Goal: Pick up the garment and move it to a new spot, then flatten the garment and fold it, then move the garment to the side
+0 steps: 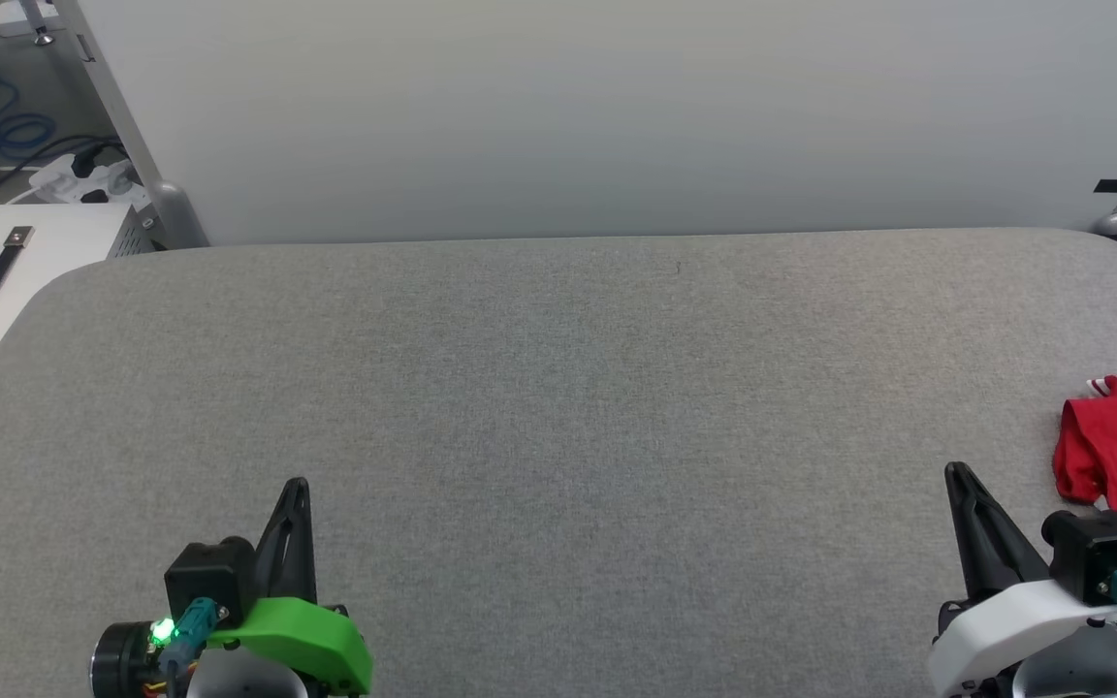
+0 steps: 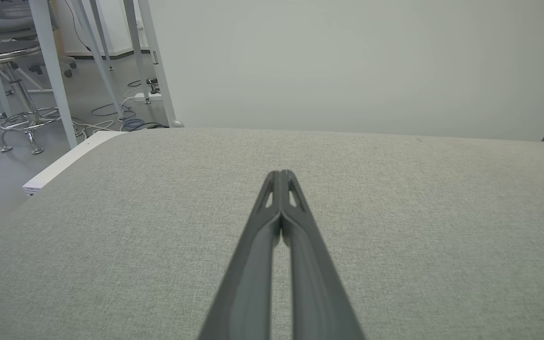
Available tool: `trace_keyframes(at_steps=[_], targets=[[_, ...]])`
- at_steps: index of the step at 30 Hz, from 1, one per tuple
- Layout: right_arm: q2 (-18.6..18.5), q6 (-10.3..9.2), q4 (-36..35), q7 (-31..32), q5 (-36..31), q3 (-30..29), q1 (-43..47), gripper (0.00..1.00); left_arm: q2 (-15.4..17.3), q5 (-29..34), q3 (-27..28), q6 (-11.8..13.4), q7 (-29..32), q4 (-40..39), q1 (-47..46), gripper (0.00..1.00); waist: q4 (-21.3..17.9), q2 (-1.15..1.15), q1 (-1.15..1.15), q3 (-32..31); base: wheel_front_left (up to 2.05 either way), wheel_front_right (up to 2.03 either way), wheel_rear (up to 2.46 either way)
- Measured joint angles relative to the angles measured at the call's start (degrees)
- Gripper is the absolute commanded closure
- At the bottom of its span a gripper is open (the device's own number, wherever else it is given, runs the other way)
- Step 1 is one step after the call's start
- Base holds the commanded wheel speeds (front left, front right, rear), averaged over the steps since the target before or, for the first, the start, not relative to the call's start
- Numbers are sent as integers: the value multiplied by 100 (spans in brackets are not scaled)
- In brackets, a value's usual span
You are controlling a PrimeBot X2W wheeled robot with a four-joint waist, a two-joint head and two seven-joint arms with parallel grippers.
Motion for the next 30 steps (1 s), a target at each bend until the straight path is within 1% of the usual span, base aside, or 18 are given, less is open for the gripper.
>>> trace_keyframes(at_steps=[30], targets=[[101, 0, 248, -96, -155, 42, -148, 100, -369, 649, 422, -299, 348, -212, -11, 100, 9, 0, 0, 69, 0, 0, 0]])
